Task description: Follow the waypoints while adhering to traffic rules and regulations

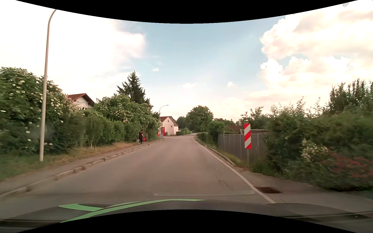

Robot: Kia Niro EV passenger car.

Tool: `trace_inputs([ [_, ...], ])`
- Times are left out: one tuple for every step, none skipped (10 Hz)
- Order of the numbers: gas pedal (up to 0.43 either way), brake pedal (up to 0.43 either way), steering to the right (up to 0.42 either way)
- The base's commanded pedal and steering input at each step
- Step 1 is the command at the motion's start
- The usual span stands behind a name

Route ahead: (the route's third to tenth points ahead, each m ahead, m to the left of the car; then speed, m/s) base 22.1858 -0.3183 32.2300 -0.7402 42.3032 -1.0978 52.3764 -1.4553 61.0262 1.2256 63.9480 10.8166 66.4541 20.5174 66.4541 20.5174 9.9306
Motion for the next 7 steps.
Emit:
trace_inputs([
  [0.0, 0.0, -0.004],
  [0.0, 0.0, -0.005],
  [0.0, 0.0, -0.005],
  [0.0, 0.0, -0.005],
  [0.0, 0.0, -0.005],
  [0.0, 0.0, -0.005],
  [0.0, 0.0, -0.005],
])
